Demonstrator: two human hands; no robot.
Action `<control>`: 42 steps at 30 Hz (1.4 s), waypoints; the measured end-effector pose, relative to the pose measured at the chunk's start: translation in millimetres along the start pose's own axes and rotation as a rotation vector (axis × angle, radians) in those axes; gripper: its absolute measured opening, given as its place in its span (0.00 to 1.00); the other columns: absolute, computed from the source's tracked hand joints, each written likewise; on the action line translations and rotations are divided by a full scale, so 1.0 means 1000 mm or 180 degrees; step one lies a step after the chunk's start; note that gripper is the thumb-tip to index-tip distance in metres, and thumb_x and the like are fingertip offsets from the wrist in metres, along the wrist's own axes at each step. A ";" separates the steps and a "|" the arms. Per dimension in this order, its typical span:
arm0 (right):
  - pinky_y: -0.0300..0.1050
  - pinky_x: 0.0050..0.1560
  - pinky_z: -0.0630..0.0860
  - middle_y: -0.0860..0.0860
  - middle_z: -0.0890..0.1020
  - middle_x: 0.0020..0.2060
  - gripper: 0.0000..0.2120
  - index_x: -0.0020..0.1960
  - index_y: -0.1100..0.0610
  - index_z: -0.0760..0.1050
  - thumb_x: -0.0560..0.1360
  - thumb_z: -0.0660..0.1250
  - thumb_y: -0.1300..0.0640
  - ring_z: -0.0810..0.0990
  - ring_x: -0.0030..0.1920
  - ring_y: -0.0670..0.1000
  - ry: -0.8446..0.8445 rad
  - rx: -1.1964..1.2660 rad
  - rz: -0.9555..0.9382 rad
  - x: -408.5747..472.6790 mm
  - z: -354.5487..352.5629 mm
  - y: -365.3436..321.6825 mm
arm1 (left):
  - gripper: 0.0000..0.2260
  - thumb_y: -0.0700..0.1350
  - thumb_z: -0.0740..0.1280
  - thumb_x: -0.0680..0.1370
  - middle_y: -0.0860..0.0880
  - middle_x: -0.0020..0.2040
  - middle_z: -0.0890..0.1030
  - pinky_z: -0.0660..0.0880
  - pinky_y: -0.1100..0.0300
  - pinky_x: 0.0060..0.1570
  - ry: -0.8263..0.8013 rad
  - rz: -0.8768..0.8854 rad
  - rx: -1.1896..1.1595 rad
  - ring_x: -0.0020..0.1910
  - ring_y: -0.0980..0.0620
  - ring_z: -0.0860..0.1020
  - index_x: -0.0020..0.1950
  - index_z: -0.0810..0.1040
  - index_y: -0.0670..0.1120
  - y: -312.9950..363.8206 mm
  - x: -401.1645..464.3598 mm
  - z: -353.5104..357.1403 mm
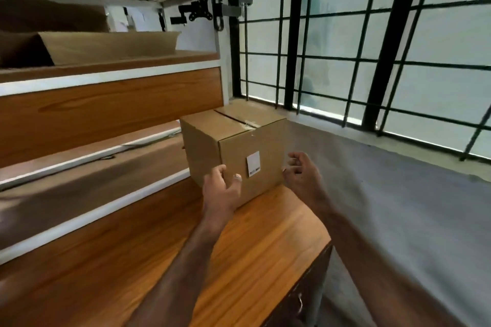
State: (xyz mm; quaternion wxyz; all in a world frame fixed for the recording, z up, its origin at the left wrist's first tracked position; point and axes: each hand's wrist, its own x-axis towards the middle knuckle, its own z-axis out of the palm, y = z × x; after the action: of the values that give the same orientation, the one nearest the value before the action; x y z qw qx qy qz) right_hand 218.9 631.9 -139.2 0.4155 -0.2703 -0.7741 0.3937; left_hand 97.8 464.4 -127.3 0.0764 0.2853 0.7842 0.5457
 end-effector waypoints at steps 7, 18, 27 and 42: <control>0.37 0.53 0.76 0.52 0.69 0.69 0.29 0.76 0.53 0.64 0.77 0.69 0.55 0.71 0.65 0.50 -0.0536 -0.0378 0.0330 0.103 0.018 0.047 | 0.30 0.53 0.68 0.79 0.45 0.72 0.70 0.75 0.41 0.65 0.0347 -0.0591 -0.0291 0.70 0.43 0.71 0.78 0.59 0.51 -0.017 0.057 0.040; 0.59 0.55 0.79 0.50 0.79 0.52 0.09 0.56 0.53 0.75 0.76 0.65 0.58 0.79 0.52 0.51 -0.0437 0.0185 0.0288 0.143 0.031 0.076 | 0.27 0.47 0.69 0.80 0.46 0.70 0.72 0.72 0.43 0.68 0.0652 -0.0697 -0.0347 0.69 0.46 0.71 0.76 0.63 0.47 -0.024 0.076 0.061; 0.35 0.44 0.76 0.47 0.73 0.55 0.19 0.64 0.56 0.65 0.77 0.67 0.63 0.76 0.51 0.45 -0.0097 0.0667 0.0328 0.090 0.047 0.056 | 0.20 0.47 0.71 0.77 0.50 0.61 0.78 0.75 0.46 0.65 0.1160 -0.0706 -0.0580 0.62 0.50 0.76 0.66 0.68 0.53 -0.032 0.057 0.021; 0.47 0.57 0.80 0.48 0.75 0.61 0.23 0.70 0.49 0.62 0.79 0.66 0.52 0.77 0.59 0.46 -0.0620 0.1382 -0.0134 -0.026 0.127 -0.045 | 0.26 0.52 0.67 0.79 0.48 0.69 0.63 0.67 0.44 0.69 0.1872 -0.0520 -0.0309 0.70 0.45 0.63 0.76 0.64 0.55 -0.056 -0.037 -0.127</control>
State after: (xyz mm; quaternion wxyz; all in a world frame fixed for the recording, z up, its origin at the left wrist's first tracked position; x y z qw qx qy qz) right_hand 119.4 539.0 -156.9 0.3954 -0.1192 -0.7132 0.5664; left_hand 53.4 327.9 -134.7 -0.0966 0.0472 0.7660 0.6337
